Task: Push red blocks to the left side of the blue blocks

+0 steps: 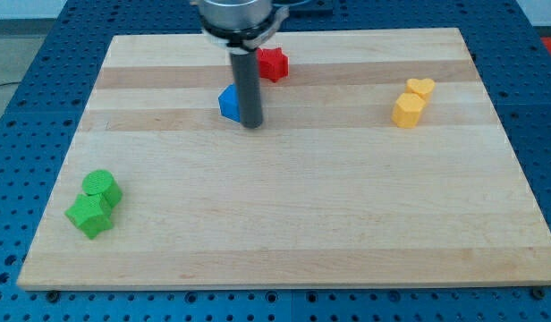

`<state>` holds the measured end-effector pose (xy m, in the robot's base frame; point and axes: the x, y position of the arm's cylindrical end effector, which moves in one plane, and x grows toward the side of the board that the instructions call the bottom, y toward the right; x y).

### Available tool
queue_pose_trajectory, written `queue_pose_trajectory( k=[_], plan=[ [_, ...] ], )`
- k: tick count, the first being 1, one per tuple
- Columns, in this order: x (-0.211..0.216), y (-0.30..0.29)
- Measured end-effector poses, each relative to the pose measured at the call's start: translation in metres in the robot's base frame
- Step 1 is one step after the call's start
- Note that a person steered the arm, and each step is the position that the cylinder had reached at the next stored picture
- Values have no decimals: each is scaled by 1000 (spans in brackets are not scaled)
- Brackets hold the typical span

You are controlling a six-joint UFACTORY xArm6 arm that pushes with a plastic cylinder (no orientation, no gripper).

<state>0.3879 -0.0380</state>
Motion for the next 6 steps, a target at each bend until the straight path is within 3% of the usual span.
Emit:
queue_pose_trajectory(
  k=[2, 3, 6],
  plan=[
    [-58, 31],
    [-81, 88],
    [-134, -31]
  ],
)
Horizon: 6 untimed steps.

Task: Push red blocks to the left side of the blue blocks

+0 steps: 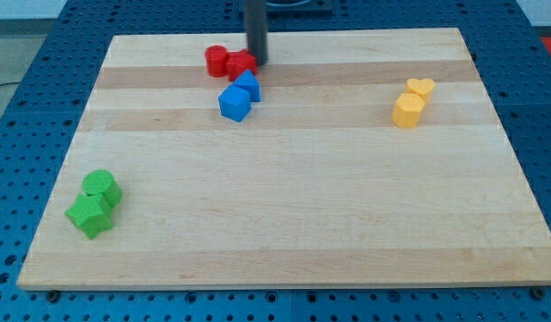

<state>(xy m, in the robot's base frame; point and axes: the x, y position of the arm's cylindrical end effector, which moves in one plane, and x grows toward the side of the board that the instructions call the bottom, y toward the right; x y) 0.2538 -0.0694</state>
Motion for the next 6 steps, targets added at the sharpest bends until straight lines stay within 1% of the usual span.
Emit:
queue_pose_trajectory(
  k=[1, 2, 3, 4, 5, 6],
  plan=[
    [-12, -58],
    [-13, -81],
    [-14, -65],
    [-14, -110],
    [-41, -80],
    [-58, 22]
  ],
)
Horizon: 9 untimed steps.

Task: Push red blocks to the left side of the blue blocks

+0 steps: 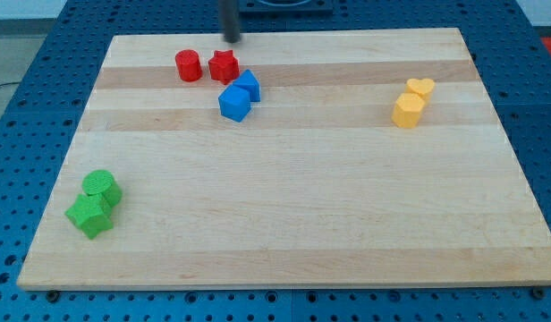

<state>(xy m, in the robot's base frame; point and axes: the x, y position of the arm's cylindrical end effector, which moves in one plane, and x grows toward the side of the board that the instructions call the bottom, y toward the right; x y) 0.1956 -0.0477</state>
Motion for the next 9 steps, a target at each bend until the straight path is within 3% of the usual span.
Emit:
queue_pose_trajectory(
  k=[1, 3, 5, 7, 9],
  plan=[
    [9, 60],
    [64, -3],
    [89, -90],
    [145, -101],
    [195, -71]
  ],
)
